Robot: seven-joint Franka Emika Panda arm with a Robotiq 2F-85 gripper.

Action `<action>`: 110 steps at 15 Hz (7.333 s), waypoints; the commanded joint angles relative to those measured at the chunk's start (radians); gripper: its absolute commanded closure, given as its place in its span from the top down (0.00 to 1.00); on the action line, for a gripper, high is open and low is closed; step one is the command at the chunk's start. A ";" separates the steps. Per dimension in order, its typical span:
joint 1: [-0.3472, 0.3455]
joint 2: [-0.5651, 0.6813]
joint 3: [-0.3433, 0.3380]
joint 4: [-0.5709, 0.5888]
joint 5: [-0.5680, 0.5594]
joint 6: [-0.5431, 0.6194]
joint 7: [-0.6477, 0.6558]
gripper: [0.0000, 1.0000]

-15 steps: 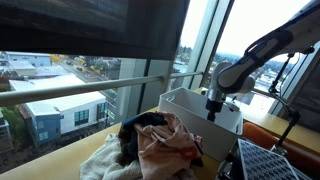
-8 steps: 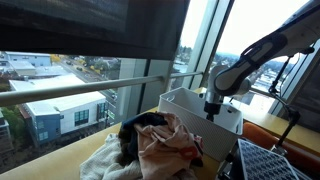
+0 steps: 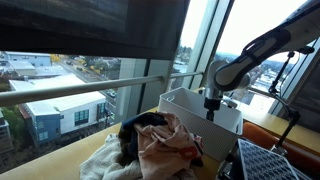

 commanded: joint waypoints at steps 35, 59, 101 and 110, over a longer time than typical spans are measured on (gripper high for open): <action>0.452 -0.210 0.137 0.385 -0.251 -0.398 0.488 0.79; 0.409 0.121 0.155 0.188 -0.145 -0.008 0.327 1.00; 0.126 -0.622 -0.134 0.544 -0.172 -0.359 0.233 0.03; 0.157 -0.678 -0.099 0.171 -0.111 -0.326 0.286 0.03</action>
